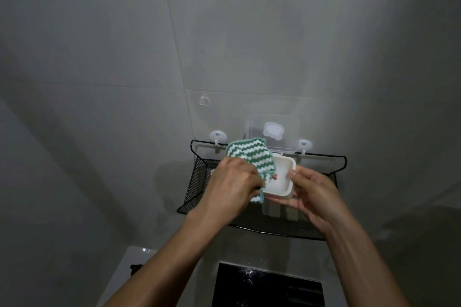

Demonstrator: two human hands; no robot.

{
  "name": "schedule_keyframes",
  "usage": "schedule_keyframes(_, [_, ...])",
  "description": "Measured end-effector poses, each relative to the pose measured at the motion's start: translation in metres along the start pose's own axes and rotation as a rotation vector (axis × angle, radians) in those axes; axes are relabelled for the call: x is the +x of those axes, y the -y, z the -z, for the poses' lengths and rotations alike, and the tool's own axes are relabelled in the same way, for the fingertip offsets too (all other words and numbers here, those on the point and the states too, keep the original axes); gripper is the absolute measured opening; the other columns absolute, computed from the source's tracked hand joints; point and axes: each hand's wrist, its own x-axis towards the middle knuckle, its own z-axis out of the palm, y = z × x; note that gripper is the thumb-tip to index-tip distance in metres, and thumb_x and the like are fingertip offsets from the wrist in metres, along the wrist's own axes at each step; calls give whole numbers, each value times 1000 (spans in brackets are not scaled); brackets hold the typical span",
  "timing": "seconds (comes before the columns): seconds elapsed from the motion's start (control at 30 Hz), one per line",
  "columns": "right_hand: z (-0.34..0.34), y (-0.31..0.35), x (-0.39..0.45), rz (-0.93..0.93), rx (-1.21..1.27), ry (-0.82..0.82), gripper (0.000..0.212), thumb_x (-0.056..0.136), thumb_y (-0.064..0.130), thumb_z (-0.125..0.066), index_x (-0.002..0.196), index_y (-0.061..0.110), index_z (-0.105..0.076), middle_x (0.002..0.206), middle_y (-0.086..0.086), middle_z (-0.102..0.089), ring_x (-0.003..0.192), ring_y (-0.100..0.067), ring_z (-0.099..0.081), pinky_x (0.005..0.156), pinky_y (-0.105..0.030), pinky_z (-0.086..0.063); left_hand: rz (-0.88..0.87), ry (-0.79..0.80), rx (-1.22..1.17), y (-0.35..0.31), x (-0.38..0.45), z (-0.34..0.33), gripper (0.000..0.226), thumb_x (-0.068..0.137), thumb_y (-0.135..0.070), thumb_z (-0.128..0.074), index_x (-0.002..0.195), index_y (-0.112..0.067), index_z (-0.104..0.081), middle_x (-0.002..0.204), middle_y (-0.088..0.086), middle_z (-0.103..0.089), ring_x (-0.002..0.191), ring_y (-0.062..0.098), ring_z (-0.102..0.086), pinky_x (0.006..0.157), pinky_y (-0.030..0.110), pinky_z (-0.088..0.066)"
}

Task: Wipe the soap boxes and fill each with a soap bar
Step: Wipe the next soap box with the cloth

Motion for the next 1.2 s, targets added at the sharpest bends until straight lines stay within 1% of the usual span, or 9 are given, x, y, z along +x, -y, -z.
schedule_keyframes(0.2, [-2,-1,0,24,-15,73,36,85,9,-63,120,1,-64,106,-23,-74,82,-28,-75,63,-43,-62,-43,-55,-81,-24,3,-6,25,89,-37,-65,111,-28,-73,105,-10,-69,103,16,-55,89,40,-37])
schedule_keyframes(0.47, [10,0,-5,8,-26,43,37,82,3,-63,118,-3,-63,110,-27,-72,93,-41,-74,67,-51,-62,-146,15,-23,6,-7,-9,37,82,-27,-72,119,-26,-65,109,-9,-65,102,15,-56,90,32,-40])
schedule_keyframes(0.57, [12,2,-6,-1,-59,58,37,80,4,-64,117,-2,-65,109,-28,-72,93,-43,-73,67,-51,-62,-182,-18,0,17,-14,-10,25,87,-18,-66,111,-21,-67,112,-4,-63,102,18,-56,88,37,-45])
schedule_keyframes(0.67, [14,4,-7,-22,-67,66,40,80,4,-64,119,-3,-64,109,-28,-72,94,-43,-73,66,-50,-62,-148,-69,-2,24,-21,-13,16,89,-17,-65,104,-17,-69,132,4,-56,120,21,-52,93,35,-50])
schedule_keyframes(0.77, [16,2,-8,-48,-41,50,41,79,4,-65,120,-3,-62,109,-28,-72,95,-43,-73,65,-49,-62,-72,-10,-101,36,-22,-7,27,80,0,-69,103,-16,-73,139,9,-55,126,28,-53,96,36,-50])
schedule_keyframes(0.87, [18,-5,-8,-69,-11,16,42,78,4,-66,119,-3,-62,107,-27,-73,94,-45,-73,64,-49,-62,-20,2,-261,42,-21,2,39,74,11,-66,103,-13,-75,123,5,-66,115,23,-62,97,23,-45])
schedule_keyframes(1.03, [16,-7,-8,-36,-22,3,46,77,5,-68,121,-1,-61,109,-26,-73,96,-44,-73,65,-49,-62,146,-268,-339,27,-9,13,44,74,5,-70,113,-15,-68,108,-5,-69,95,-1,-56,86,0,-33])
schedule_keyframes(1.1, [10,-7,-6,-25,-53,29,47,77,8,-69,123,0,-60,109,-25,-73,95,-43,-73,67,-48,-62,133,-303,-316,12,1,10,40,72,-2,-74,109,-14,-65,104,-4,-68,92,5,-55,82,5,-36])
schedule_keyframes(1.2, [3,-7,-5,-11,-71,53,45,79,8,-68,123,0,-61,109,-27,-73,94,-43,-73,69,-49,-62,27,-211,-198,-3,16,-2,37,75,-20,-79,109,-10,-69,113,4,-64,108,21,-55,89,32,-46])
